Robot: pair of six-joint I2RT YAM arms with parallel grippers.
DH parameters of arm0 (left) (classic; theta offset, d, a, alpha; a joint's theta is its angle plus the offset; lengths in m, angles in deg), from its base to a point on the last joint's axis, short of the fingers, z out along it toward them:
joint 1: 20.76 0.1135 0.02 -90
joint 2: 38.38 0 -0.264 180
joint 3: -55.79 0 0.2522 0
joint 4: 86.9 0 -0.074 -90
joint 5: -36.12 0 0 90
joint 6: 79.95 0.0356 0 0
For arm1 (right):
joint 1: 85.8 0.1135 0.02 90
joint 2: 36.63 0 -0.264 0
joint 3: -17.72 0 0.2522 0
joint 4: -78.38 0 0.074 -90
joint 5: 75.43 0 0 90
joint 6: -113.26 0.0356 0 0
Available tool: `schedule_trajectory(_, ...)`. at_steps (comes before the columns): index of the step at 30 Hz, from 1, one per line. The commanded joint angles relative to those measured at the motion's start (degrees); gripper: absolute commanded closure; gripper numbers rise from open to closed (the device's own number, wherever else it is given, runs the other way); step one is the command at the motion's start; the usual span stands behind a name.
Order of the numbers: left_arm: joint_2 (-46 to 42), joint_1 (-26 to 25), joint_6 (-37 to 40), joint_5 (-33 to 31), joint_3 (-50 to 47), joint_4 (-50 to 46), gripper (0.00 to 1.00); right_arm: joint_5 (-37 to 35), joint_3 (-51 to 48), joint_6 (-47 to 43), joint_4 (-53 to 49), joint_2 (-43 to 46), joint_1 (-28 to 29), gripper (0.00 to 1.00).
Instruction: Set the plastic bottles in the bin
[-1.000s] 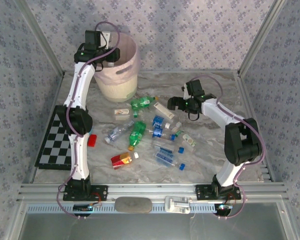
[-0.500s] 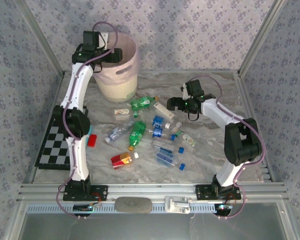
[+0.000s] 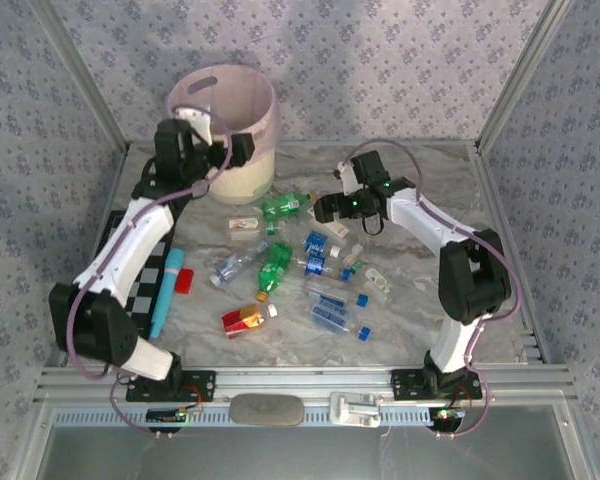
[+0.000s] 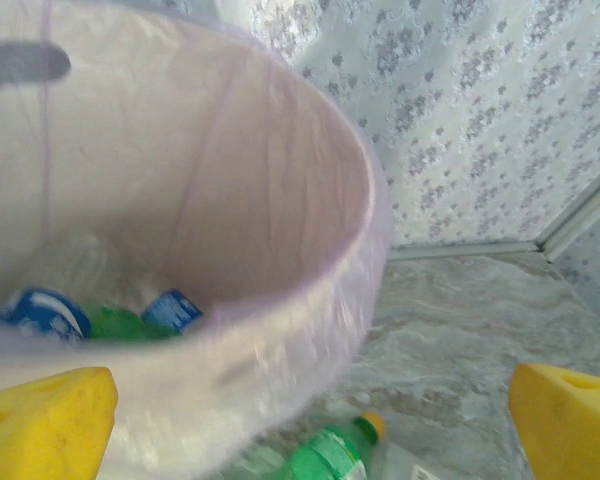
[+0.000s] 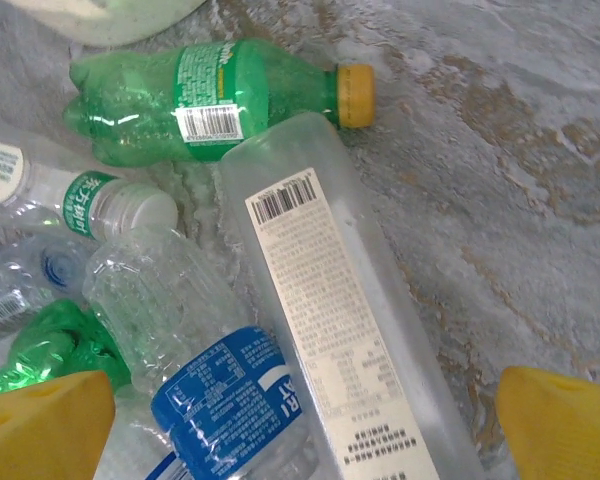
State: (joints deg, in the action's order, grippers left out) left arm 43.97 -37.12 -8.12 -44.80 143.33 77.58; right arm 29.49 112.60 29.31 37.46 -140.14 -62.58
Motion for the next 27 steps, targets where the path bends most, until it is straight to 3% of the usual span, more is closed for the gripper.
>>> schedule_trajectory(1, -4.94, -1.83, -7.59, -1.62, -8.84, 11.88, 0.0, -1.79, 4.81, -6.93, -6.43, -3.91, 0.46, 0.02)
schedule_trajectory(5, -8.12, -4.29, -12.63, -2.9, -17.87, 15.35, 0.0, -2.26, 9.93, -10.67, -10.43, -7.52, 1.01, 0.04)
schedule_trajectory(10, -7.52, -7.58, -14.92, -3.65, -22.81, 11.71, 0.0, -3.15, 14.54, -13.37, -13.51, -11.41, 1.25, 0.06)
schedule_trajectory(14, -5.77, -9.65, -18.0, -4.41, -26.41, 14.69, 0.0, -3.34, 17.67, -14.01, -14.86, -14.23, 1.42, 0.06)
schedule_trajectory(27, 0.59, -10.93, -20.77, -4.16, -24.96, 17.03, 0.0, -2.8, 27.38, -13.88, -16.8, -24.19, 1.97, 0.1)
